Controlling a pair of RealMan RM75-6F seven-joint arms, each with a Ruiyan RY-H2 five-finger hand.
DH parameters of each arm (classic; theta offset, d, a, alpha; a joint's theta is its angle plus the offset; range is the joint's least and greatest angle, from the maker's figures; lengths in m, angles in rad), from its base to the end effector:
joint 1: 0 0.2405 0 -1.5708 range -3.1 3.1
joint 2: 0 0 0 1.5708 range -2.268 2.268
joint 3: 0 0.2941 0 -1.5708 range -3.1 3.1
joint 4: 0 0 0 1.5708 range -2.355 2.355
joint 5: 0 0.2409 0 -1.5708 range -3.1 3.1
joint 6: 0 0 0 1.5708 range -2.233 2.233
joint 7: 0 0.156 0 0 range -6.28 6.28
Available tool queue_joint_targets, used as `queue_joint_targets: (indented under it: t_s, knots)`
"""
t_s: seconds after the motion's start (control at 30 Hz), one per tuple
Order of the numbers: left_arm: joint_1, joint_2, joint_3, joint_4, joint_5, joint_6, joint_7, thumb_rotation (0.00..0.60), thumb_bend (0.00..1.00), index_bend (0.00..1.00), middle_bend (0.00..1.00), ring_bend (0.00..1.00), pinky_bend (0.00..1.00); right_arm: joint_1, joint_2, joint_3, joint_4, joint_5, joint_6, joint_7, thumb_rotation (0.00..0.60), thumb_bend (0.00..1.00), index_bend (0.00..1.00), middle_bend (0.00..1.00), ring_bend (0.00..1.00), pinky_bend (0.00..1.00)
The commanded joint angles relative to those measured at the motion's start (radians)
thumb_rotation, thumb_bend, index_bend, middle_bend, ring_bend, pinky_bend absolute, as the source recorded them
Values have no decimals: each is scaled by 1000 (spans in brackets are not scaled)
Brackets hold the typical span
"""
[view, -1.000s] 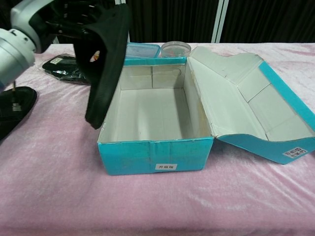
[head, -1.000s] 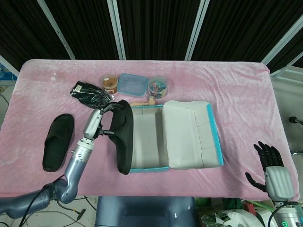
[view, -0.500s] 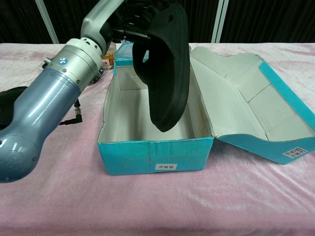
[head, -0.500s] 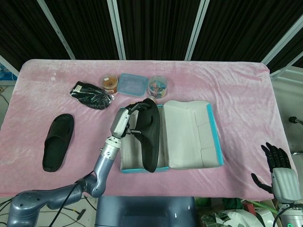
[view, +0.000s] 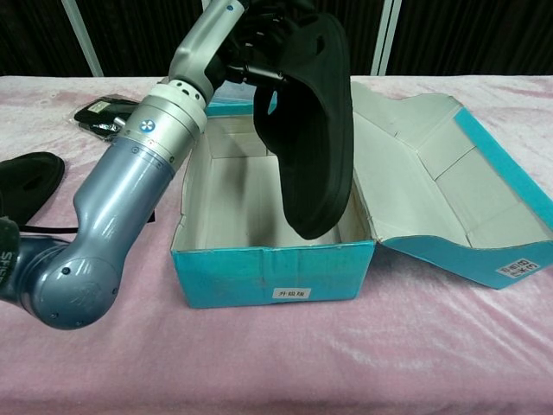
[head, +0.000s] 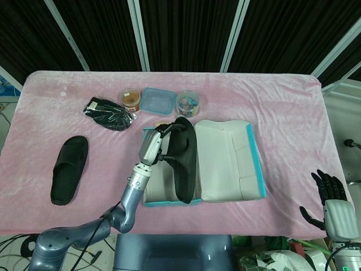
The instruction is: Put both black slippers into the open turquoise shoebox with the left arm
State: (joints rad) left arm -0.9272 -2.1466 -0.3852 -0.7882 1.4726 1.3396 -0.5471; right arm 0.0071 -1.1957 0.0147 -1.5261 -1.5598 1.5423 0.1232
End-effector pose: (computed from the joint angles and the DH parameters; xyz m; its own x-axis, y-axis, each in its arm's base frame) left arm -0.0460 0.4110 -0.1283 -0.3918 0.1381 0.9096 0.7440 -0.5341 0.4015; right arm -0.3732 -0.1622 0.1271 0.2920 -0.0102 0.9564 -0.9564 0.0065 0.2921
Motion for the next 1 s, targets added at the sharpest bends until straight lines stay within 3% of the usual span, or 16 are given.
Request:
queue_joint_targets:
  t_s: [0.03,0.47,1.0]
  knots:
    - [-12,-27,4,53,0,15,-24,600,129,309,569,480,407,-2,1,0,-1,2,0,0,600,190,0,25,0,42]
    - [-60,-116,22,251,12,63,-82,600,141,302,570,480,410,-2,8,3,-15,8,-6,-15,600,190,0,25,0,42]
    - [-70,-98,57,267,-67,-148,16,600,151,252,555,480,413,-2,12,4,-31,9,-9,-34,600,190,0,25,0,42]
